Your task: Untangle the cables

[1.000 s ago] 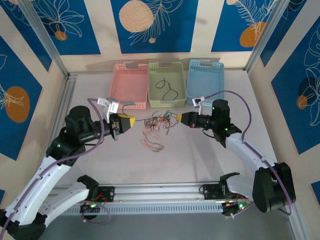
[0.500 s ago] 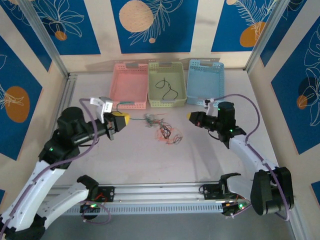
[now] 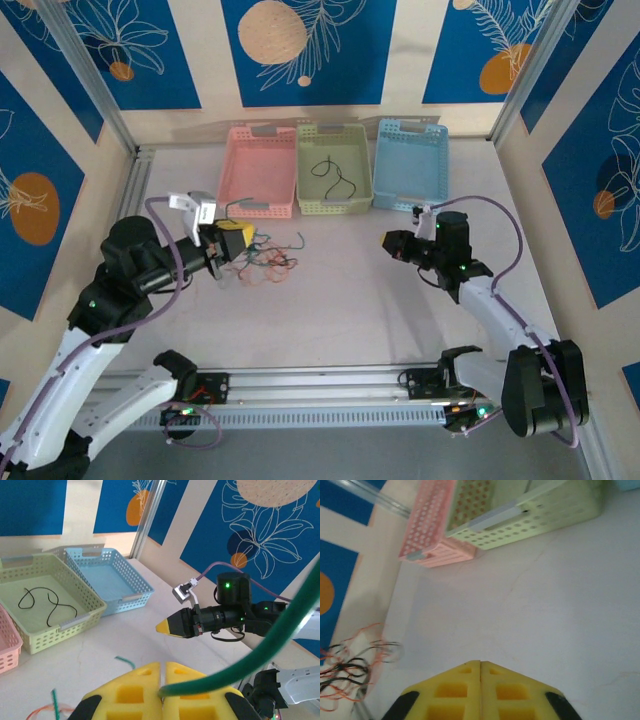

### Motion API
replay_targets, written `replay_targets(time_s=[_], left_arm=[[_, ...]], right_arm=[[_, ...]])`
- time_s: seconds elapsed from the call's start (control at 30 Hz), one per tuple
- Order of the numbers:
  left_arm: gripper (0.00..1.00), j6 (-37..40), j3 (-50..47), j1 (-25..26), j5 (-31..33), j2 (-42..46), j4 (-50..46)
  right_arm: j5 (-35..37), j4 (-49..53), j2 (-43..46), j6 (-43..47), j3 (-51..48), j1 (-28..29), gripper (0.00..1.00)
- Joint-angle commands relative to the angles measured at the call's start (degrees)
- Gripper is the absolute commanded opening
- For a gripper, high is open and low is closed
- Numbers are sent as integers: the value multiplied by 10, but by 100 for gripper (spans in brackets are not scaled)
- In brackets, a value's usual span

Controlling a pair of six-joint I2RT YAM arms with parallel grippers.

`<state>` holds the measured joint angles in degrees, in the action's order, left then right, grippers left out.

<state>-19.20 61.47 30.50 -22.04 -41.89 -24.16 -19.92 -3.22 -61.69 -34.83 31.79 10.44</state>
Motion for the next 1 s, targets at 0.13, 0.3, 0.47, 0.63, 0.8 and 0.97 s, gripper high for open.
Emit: replay_targets(time_s=[0.13, 0.3, 0.47, 0.63, 0.8, 0.97], left_arm=[[0, -32, -2, -3, -28, -16, 68], [0, -57, -5, -2, -55, -30, 94], [0, -69, -5, -2, -62, -36, 104], [0, -75, -5, -2, -63, -42, 102], [0, -75, -2, -2, -63, -43, 94], [0, -79, 0, -2, -65, -44, 95]], right_arm=[[0, -79, 50, 114, 1, 135, 51], [21, -158, 76, 199, -16, 224, 66], [28, -196, 71, 270, -8, 282, 73], [50, -232, 65, 372, 0, 335, 74], [63, -212, 28, 441, 38, 355, 74], [87, -221, -22, 465, 71, 357, 74]])
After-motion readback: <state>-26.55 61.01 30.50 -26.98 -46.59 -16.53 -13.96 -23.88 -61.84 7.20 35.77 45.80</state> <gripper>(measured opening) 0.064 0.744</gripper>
